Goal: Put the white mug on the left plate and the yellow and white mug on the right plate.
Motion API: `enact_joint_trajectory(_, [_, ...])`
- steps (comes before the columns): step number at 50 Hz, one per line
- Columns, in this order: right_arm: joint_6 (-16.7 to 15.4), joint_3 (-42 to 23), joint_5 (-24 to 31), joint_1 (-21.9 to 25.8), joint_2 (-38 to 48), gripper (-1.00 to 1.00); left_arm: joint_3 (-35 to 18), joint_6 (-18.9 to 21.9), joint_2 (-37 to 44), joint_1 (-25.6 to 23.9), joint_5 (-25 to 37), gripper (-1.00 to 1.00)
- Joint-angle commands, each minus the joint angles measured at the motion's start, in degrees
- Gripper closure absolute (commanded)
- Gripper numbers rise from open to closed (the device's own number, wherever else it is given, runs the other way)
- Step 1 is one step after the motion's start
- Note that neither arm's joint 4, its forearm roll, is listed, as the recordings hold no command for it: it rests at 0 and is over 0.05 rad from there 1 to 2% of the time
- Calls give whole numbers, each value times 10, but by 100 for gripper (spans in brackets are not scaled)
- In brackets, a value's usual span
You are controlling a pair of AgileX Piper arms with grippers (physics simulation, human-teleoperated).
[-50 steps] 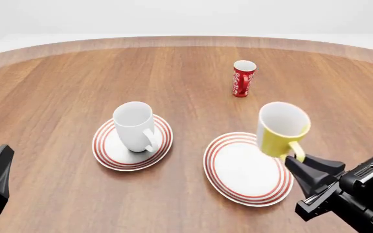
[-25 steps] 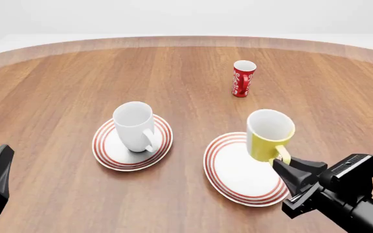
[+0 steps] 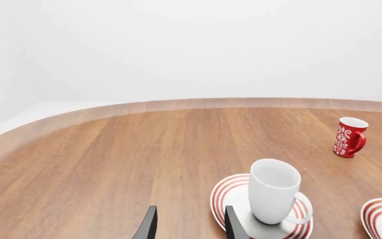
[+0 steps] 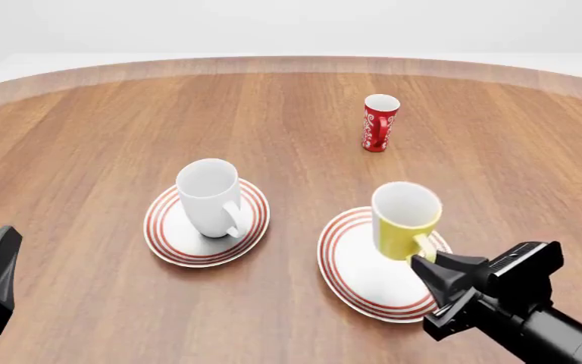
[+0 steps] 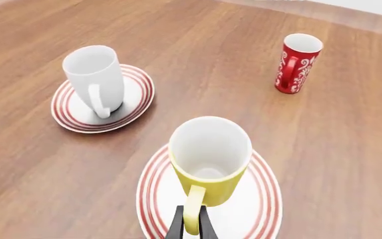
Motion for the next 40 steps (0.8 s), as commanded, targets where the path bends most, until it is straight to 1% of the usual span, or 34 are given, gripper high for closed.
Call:
enact_joint_trajectory(1, [1,0,-61,2,76,100,0,0,0,0,0,-100])
enact_joint_trajectory(10, [-1,0,-85,1,108,100,0,0,0,0,0,-100])
enact_joint_trajectory(23, [-3,0,-104,-4,134,100,0,0,0,0,0,-100])
enact_joint_trajectory(40, [-4,0,-107,-5,144,100,0,0,0,0,0,-100])
